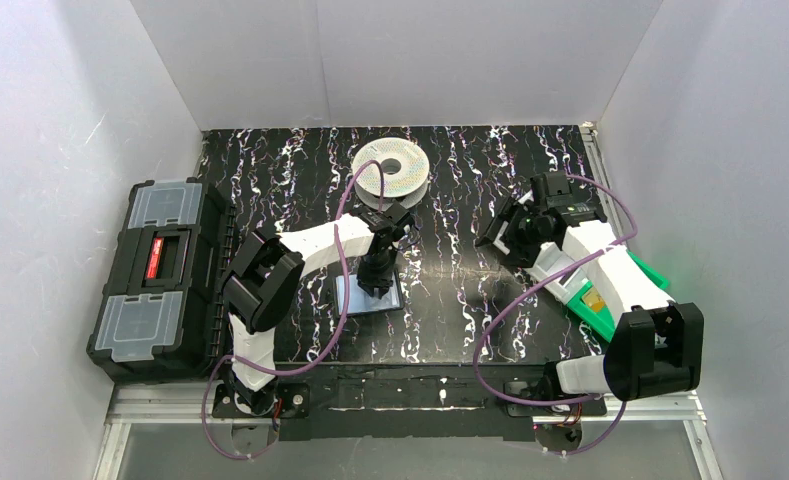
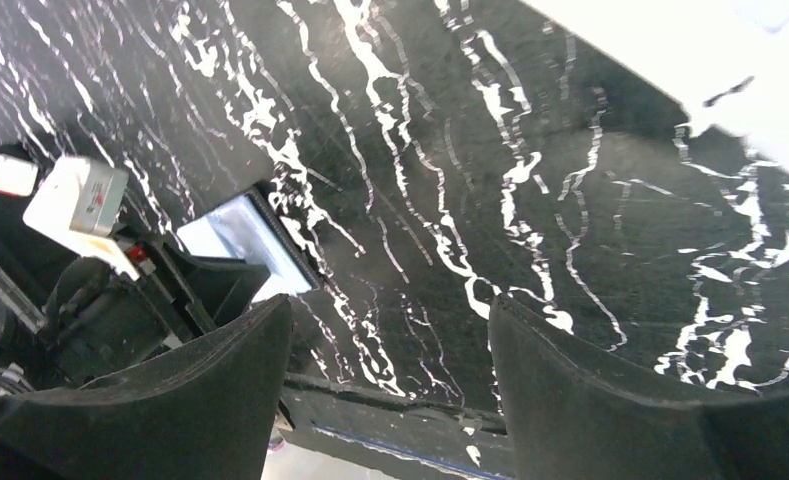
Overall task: Take the credit cards out of the card holder
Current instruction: Remove the credit card from the card holder.
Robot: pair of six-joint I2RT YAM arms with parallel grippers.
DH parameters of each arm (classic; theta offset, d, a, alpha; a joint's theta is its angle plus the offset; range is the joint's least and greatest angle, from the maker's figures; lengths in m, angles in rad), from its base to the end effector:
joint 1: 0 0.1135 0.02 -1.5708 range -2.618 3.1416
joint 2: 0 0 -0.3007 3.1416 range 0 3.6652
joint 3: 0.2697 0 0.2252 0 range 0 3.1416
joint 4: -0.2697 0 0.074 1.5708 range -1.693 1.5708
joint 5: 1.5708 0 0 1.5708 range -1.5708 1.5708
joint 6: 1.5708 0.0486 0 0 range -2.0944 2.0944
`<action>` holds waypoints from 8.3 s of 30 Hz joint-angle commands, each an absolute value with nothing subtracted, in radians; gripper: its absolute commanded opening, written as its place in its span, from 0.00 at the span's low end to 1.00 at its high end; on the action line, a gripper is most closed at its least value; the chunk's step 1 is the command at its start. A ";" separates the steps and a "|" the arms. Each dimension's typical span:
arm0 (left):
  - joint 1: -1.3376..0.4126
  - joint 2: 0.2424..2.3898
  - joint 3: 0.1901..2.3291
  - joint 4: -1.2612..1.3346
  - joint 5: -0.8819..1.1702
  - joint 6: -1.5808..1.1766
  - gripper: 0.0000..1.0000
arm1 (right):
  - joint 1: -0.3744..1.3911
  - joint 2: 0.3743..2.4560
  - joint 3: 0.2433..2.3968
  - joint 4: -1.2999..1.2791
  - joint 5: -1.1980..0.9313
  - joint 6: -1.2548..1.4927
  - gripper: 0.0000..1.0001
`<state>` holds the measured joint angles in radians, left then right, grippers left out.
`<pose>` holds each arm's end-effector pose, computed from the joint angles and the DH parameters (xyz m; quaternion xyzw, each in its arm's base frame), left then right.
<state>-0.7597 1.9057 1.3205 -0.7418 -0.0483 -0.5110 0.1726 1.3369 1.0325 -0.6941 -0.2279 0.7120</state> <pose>0.2644 -0.2480 0.2087 0.1202 0.9850 -0.0529 0.1121 0.2356 0.0522 0.2962 0.2230 0.9272 0.2186 0.2068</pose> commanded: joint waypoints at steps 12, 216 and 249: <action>-0.660 1.909 1.190 -0.629 0.164 -0.526 0.00 | 0.457 1.492 1.018 -0.421 -0.432 0.836 0.67; -0.350 1.824 0.976 -0.314 0.709 -0.658 0.00 | 0.669 2.008 1.263 -0.540 -0.284 0.771 0.04; -0.321 1.819 0.926 -0.246 0.738 -0.697 0.17 | 0.667 2.016 1.268 -0.537 -0.295 0.765 0.04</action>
<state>-0.3283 1.8530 0.9573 -0.2573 0.7345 -0.6842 0.6621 1.9701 1.2697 -0.5201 -0.3698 0.7849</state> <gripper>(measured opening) 0.166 0.043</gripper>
